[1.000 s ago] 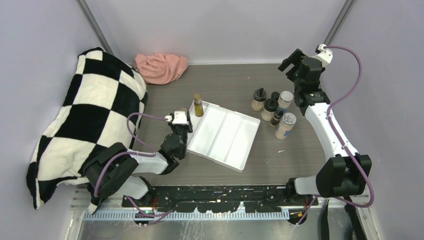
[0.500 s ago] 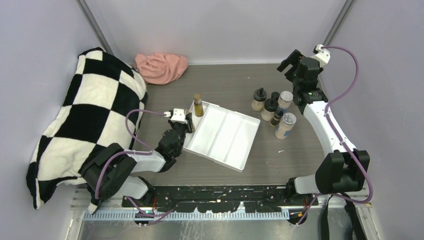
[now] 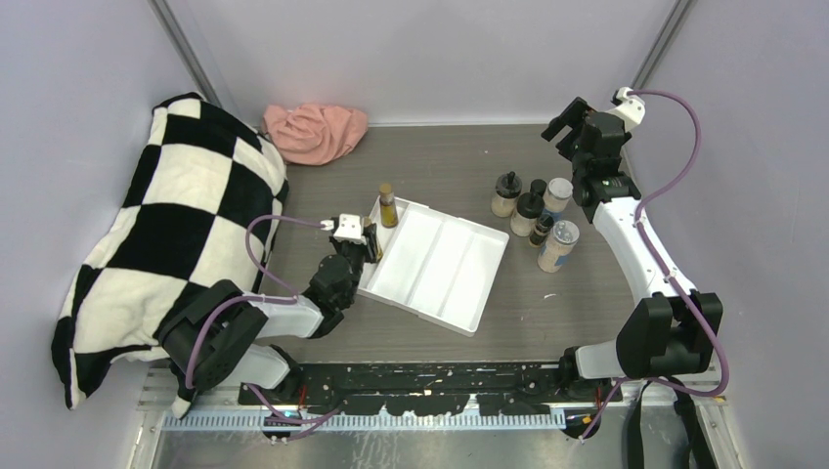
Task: Organize the condiment bottles
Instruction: Place the bottle in the storage box.
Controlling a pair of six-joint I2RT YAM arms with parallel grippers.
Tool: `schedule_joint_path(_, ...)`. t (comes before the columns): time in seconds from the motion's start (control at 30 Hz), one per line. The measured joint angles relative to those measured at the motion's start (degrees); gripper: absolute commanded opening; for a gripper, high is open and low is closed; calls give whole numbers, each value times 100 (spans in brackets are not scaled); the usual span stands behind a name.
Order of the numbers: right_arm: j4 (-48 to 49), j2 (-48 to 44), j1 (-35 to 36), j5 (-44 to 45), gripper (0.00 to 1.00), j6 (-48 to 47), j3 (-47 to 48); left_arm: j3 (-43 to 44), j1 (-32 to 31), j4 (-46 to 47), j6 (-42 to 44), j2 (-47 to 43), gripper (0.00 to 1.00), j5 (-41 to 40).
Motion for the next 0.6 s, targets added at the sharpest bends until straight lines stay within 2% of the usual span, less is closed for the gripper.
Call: schedule_joint_path(0.6, 0, 0, 0, 0, 91, -2, -31, -52, 4, 184, 179, 94, 0, 4)
